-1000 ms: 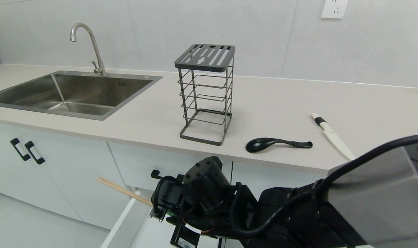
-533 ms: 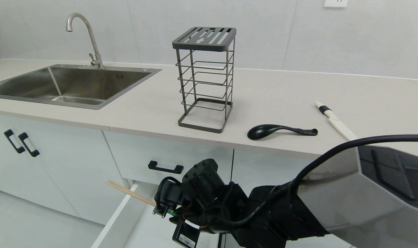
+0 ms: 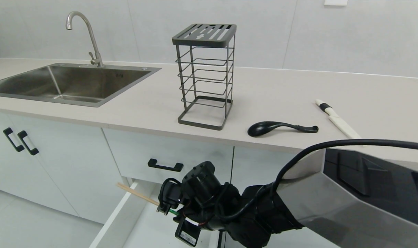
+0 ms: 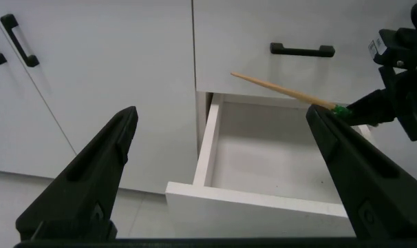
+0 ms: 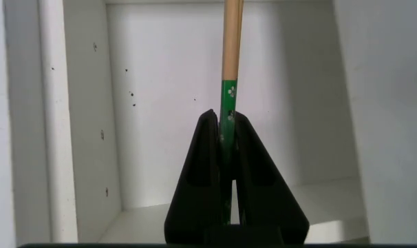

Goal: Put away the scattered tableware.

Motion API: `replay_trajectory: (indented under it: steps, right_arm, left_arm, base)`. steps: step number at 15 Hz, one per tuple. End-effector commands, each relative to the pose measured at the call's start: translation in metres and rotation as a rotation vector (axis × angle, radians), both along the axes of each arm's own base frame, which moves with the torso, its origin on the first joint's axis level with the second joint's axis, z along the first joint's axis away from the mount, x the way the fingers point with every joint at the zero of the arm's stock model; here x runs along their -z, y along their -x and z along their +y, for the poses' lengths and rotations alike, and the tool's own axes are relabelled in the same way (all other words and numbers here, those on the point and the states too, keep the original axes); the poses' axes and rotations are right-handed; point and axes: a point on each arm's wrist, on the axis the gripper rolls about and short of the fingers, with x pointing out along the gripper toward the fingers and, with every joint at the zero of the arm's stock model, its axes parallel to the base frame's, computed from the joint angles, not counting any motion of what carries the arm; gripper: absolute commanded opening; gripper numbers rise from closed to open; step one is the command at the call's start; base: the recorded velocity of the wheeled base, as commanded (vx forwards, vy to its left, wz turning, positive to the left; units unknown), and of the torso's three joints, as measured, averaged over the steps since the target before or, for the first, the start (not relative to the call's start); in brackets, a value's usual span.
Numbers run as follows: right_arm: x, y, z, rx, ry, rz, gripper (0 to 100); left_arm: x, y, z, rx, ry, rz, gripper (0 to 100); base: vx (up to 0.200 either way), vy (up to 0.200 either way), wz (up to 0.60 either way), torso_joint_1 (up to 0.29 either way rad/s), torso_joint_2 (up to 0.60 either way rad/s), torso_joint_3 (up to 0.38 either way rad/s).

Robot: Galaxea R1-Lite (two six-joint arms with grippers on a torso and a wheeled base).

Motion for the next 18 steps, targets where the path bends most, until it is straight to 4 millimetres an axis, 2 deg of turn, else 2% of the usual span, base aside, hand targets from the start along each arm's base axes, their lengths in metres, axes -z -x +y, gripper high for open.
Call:
replay_trajectory:
  steps: [1, 5, 10, 15, 18]
  right_arm:
    - [0.01, -0.002, 0.004, -0.002, 0.018, 0.01, 0]
    - [0.013, -0.001, 0.004, -0.003, 0.03, 0.018, 0]
    - [0.014, -0.004, 0.005, 0.0, 0.023, 0.014, 0]
    - [0.018, -0.009, 0.009, 0.009, 0.02, 0.008, 0]
    - [0.013, -0.016, 0.012, 0.019, 0.002, -0.007, 0]
  left_arm:
    - [0.0, 0.0, 0.0, 0.0, -0.001, 0.002, 100]
    - [0.0, 0.0, 0.0, 0.0, 0.0, 0.002, 100]
    - [0.0, 0.0, 0.0, 0.0, 0.0, 0.002, 100]
    - [0.0, 0.0, 0.0, 0.0, 0.0, 0.002, 100]
    - [0.0, 0.0, 0.0, 0.0, 0.0, 0.002, 100]
  base:
    - [0.0, 0.0, 0.0, -0.178, 0.28, 0.105]
    - [0.0, 0.0, 0.0, -0.094, 0.18, 0.057]
    - [0.0, 0.0, 0.0, -0.195, 0.24, 0.117]
    - [0.0, 0.0, 0.0, -0.051, 0.2, 0.04]
    - [0.0, 0.0, 0.0, -0.021, 0.06, 0.028]
